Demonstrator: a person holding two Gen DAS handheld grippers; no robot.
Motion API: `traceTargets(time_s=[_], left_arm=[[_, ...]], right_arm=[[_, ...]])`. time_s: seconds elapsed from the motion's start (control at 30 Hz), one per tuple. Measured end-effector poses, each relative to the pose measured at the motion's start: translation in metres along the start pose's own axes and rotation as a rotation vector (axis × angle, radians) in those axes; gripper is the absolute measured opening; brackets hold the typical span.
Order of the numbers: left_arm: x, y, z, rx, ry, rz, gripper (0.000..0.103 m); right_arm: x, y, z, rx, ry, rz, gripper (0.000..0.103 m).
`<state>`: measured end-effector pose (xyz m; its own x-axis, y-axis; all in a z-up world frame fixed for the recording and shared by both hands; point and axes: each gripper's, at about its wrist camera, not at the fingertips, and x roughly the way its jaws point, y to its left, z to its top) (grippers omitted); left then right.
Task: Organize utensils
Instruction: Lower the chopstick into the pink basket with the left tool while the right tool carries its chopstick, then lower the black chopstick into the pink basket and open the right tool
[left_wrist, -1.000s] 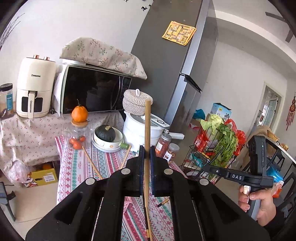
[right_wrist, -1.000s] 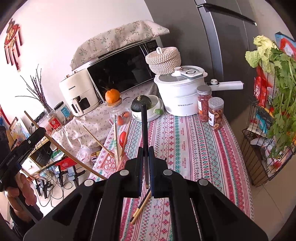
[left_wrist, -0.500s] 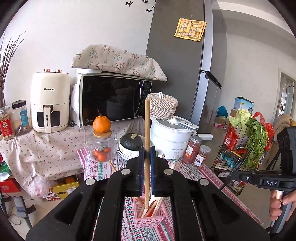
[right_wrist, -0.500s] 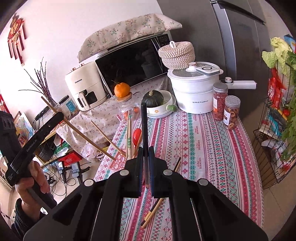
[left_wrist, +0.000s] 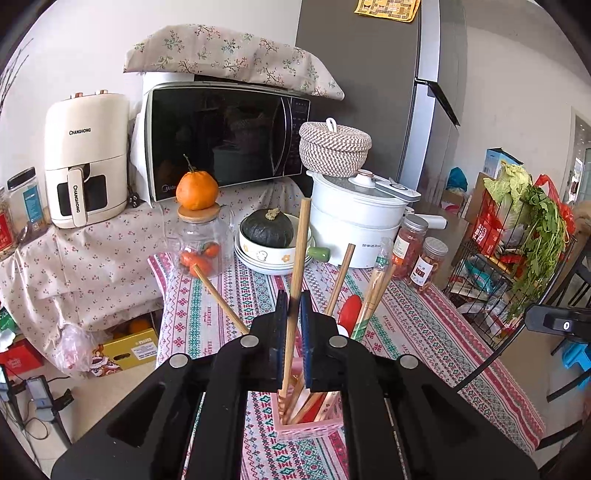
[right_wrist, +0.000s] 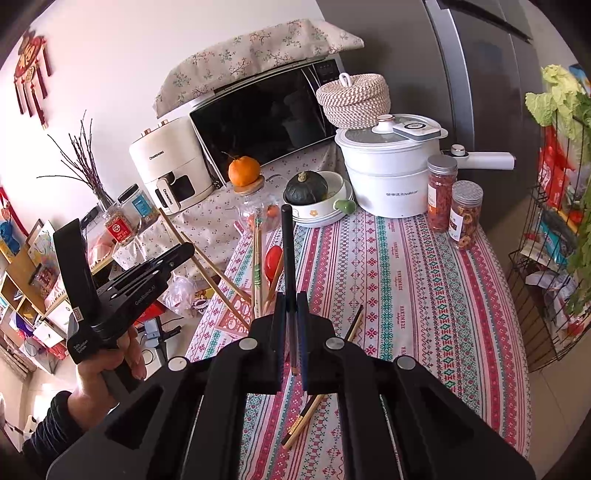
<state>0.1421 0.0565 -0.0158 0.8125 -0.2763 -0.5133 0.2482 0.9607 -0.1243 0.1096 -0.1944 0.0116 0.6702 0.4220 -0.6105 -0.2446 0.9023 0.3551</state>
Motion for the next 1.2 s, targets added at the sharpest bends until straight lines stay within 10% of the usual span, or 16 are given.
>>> traceTargets(time_s=[0.17, 0.3, 1.2], left_arm=[[-0.005, 0.013, -0.001, -0.131, 0.024, -0.045, 0.076], [-0.016, 0.027, -0.002, -0.214, 0.039, -0.039, 0.095], [-0.032, 0.069, -0.059, -0.229, 0.306, 0.170, 0.096]], right_arm=[[-0.006, 0.006, 0.003, -0.009, -0.018, 0.020, 0.006], [-0.015, 0.013, 0.008, -0.015, -0.053, 0.042, 0.006], [0.065, 0.061, 0.034, 0.022, -0.204, 0.074, 0.006]])
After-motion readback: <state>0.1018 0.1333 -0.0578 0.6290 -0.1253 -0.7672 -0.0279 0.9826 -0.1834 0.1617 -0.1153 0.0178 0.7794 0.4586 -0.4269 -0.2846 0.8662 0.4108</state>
